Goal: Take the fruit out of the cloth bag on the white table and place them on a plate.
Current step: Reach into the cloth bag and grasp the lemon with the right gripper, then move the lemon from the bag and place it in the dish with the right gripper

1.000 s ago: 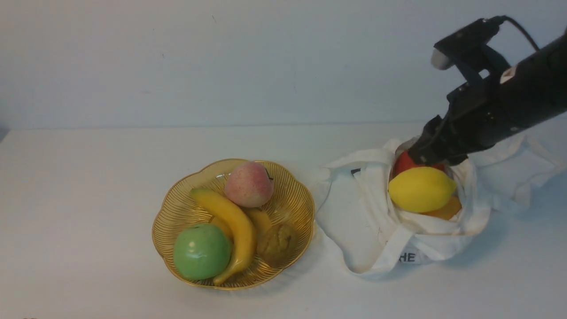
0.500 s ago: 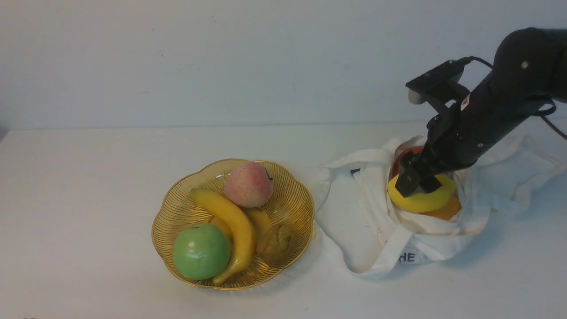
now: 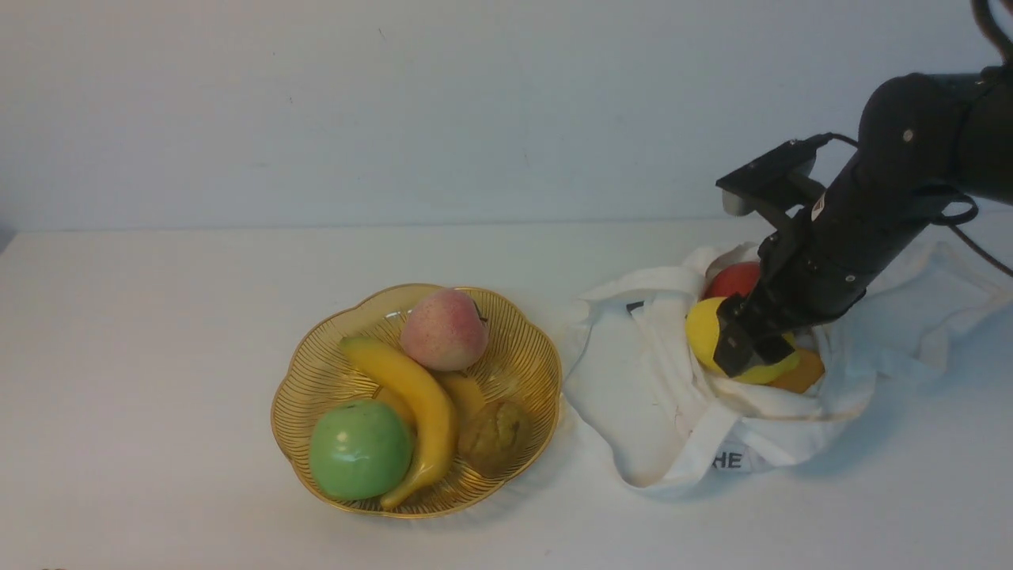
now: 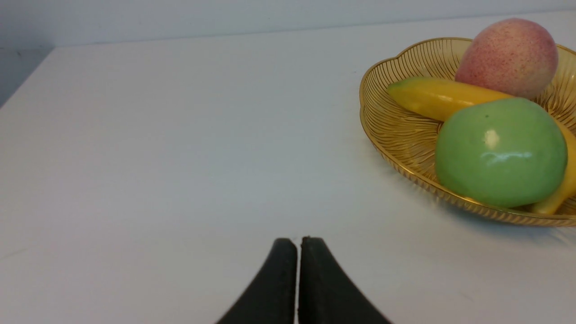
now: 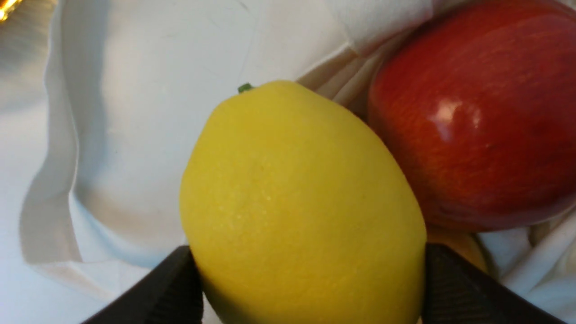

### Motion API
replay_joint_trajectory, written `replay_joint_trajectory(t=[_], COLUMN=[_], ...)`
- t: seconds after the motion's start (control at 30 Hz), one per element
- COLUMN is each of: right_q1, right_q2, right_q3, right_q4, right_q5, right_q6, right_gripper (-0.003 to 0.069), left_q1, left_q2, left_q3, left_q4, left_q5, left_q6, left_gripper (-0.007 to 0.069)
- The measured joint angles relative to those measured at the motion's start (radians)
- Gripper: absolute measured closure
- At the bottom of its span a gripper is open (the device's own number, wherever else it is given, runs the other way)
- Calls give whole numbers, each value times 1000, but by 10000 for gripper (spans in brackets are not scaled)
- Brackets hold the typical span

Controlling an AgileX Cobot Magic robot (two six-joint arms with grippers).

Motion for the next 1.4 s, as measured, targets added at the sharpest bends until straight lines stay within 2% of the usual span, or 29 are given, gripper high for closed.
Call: replay_joint_trajectory(t=[0.2,0.37,0.47,0.5,0.57,0.6,0.67,0.8,0.93,1.07,1.4], right_q1=[0,0,0,1,3,19,50,145,245,290,295], right_q2=[0,-18,-34,-62,-69,-74,-68,-10,100,189,273], right_q3=[-8,-115,-155,-197,-211,-234,-244,-250,-251,-251,-251], right_q4=[-7,-9,19,89,124,210,274,335,342,338,275], right_q5=[34,175,195,206,208,203,182,105,-28,-127,-212], right_q6=[4,73,78,78,71,43,-3,-71,-84,-86,-84], right_gripper=[101,101,101,101,101,101,101,101,101,101,101], left_q1=[0,0,0,0,0,0,0,0,0,0,0], left_q2=[0,0,0,0,0,0,0,0,0,0,0], left_q3=[0,0,0,0,0,0,0,0,0,0,0], left_q4=[0,0,0,0,0,0,0,0,0,0,0], left_q5=[0,0,0,0,0,0,0,0,0,0,0], left_q6=[0,0,0,0,0,0,0,0,0,0,0], left_gripper=[632,632,632,632,632,632,632,632,632,632,632])
